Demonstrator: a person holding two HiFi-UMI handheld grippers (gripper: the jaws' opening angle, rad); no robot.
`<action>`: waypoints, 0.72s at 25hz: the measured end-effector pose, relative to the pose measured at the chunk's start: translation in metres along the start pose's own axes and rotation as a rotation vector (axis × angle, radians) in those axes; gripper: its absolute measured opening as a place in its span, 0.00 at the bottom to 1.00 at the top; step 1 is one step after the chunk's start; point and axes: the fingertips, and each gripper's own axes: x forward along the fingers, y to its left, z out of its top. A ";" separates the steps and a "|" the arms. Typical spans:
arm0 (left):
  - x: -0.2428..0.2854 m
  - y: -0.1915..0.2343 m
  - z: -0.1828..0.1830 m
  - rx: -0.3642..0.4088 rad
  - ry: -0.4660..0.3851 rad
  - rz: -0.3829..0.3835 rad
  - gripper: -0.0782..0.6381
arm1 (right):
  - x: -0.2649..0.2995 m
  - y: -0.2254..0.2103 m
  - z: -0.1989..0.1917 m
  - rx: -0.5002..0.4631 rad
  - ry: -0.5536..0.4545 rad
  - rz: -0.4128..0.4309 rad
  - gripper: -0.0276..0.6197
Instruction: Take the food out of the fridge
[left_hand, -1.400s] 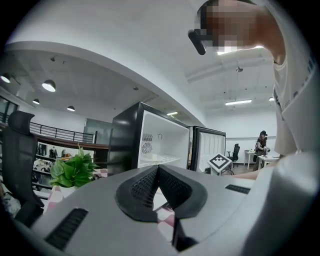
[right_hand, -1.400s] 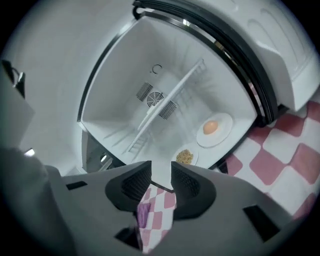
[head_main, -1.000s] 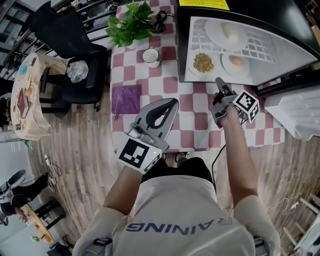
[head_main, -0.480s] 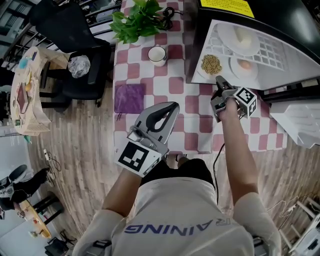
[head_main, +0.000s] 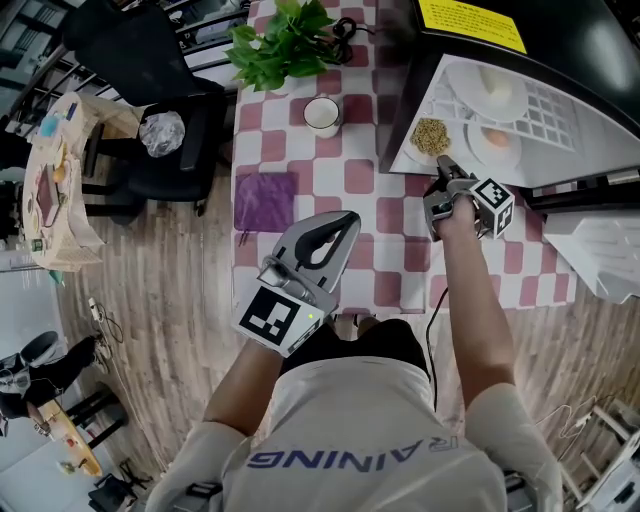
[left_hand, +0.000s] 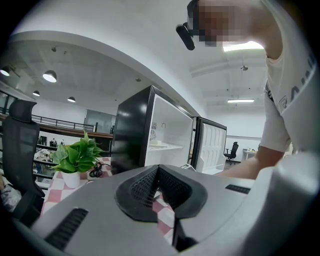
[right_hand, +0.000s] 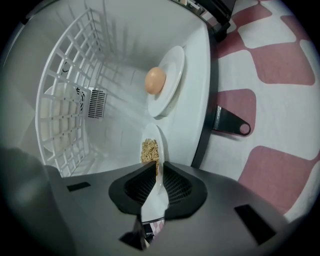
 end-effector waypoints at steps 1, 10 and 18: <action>0.000 0.001 -0.001 -0.002 0.004 0.001 0.12 | 0.000 -0.002 0.001 0.003 -0.007 -0.002 0.12; -0.002 0.000 -0.002 -0.001 0.007 -0.024 0.12 | -0.016 0.015 0.001 0.007 -0.056 0.169 0.08; 0.003 -0.011 0.004 0.009 0.005 -0.085 0.12 | -0.052 0.018 0.002 0.022 -0.090 0.230 0.08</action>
